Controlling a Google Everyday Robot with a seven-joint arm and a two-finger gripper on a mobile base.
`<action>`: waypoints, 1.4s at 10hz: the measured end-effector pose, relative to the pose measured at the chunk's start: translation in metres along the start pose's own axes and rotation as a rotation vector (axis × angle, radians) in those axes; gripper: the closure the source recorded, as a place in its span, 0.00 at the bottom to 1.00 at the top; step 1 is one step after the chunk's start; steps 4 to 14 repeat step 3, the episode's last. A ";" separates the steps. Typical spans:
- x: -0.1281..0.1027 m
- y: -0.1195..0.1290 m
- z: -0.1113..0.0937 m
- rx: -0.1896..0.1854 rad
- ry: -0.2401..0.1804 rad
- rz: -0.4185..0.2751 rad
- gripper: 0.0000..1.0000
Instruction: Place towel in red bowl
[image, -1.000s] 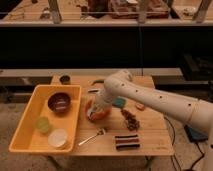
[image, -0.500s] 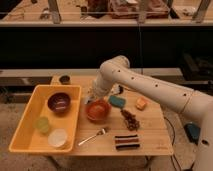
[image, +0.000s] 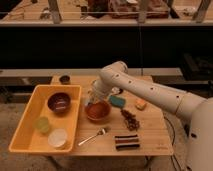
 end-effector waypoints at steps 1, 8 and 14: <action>0.000 -0.002 -0.002 0.000 0.003 -0.004 0.20; -0.004 -0.008 -0.003 -0.006 0.007 -0.020 0.20; -0.004 -0.008 -0.003 -0.006 0.007 -0.020 0.20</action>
